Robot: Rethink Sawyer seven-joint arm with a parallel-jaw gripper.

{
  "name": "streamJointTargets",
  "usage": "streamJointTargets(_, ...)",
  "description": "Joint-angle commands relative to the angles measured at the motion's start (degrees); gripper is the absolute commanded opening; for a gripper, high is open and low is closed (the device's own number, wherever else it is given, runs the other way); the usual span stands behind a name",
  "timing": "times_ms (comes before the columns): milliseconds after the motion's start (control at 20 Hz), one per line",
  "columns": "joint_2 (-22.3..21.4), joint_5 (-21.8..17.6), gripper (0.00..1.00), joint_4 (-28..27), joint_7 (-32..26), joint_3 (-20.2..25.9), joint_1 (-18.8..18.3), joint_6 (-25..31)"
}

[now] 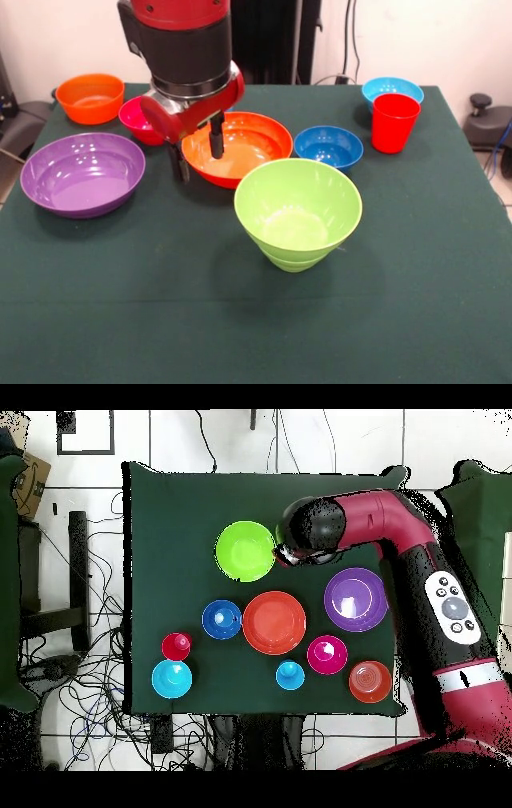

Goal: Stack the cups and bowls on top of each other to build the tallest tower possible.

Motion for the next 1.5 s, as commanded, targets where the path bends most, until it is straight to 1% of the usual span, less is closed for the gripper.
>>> streamJointTargets(50,4.69,-4.55,1.0,-3.3,-15.01,-3.85,3.74,2.12)
streamJointTargets(350,5.27,-5.04,1.0,-4.57,-18.97,-4.26,3.53,4.26)
streamJointTargets(600,5.7,-6.28,1.0,-4.57,-23.62,-4.36,2.95,5.22)
streamJointTargets(1100,5.99,-6.95,1.0,-6.64,-27.05,-4.91,3.48,7.16)
streamJointTargets(1250,5.63,-6.17,1.0,-6.19,-29.0,-5.01,2.97,8.19)
streamJointTargets(1500,5.34,-6.7,1.0,-5.29,-33.96,-5.38,3.22,10.71)
